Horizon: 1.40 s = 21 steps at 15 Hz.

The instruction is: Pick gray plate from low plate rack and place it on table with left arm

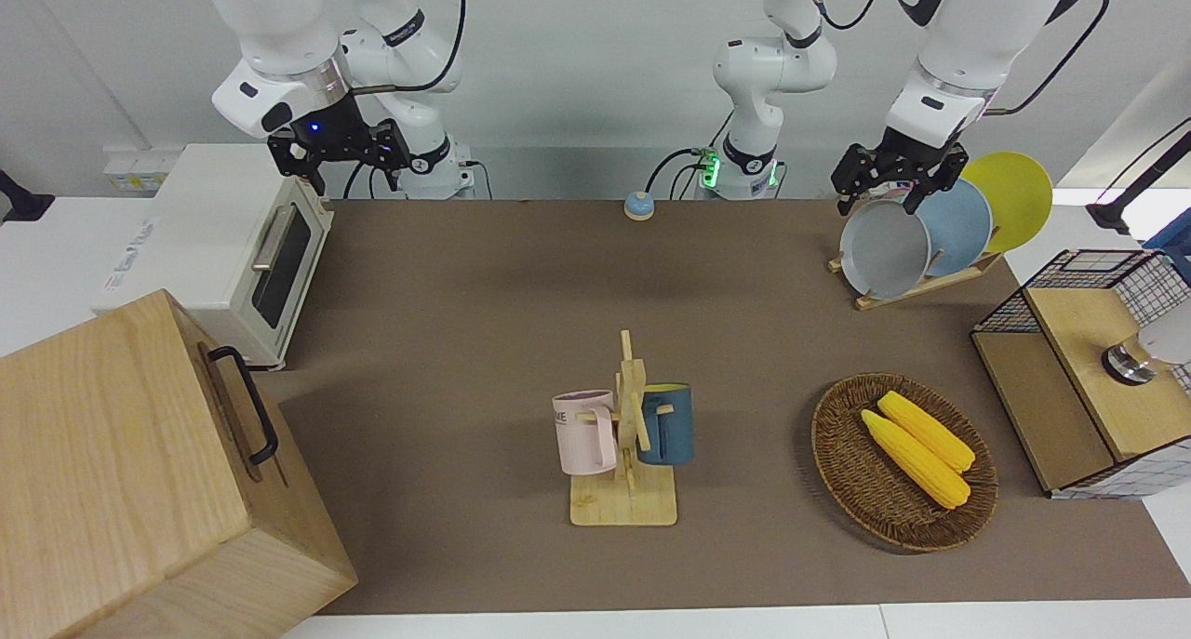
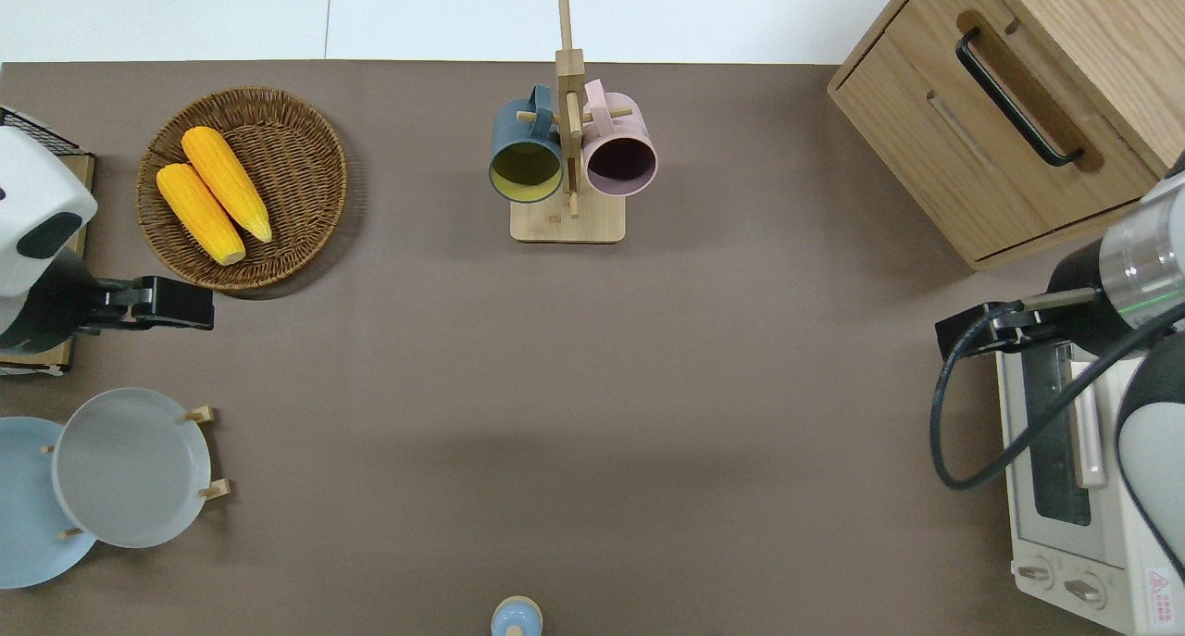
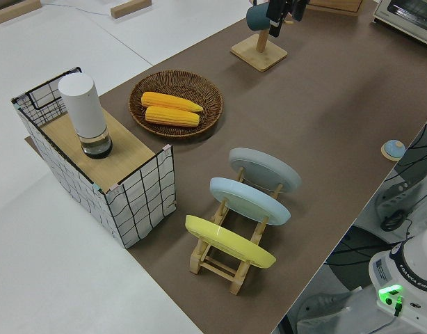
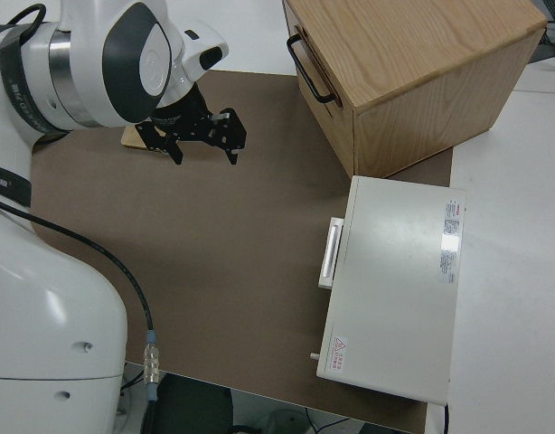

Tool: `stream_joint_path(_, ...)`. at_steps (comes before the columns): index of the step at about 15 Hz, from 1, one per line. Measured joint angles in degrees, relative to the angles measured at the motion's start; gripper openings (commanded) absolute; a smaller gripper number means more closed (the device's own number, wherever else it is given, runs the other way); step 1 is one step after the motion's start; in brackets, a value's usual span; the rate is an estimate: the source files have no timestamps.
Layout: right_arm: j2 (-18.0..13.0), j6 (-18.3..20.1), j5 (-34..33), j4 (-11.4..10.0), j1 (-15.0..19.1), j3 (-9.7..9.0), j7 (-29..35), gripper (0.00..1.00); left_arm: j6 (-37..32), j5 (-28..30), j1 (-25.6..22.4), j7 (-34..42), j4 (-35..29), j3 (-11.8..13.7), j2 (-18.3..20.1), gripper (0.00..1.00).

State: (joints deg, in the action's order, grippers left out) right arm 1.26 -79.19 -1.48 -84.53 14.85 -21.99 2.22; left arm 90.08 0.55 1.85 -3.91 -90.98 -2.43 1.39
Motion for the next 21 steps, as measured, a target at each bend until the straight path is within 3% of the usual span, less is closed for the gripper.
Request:
stream_joint_path(16, 0.0, 0.0, 0.0, 0.0, 0.0, 0.0, 0.0, 0.983, -1.66, -0.2, 0.17, -3.28, -0.32, -0.94, -0.03, 1.0)
stream_joint_path(21, 0.0, 0.0, 0.0, 0.0, 0.0, 0.0, 0.0, 0.983, -2.28, -6.42, 0.09, -1.49, -3.09, -0.37, 0.11, 1.0)
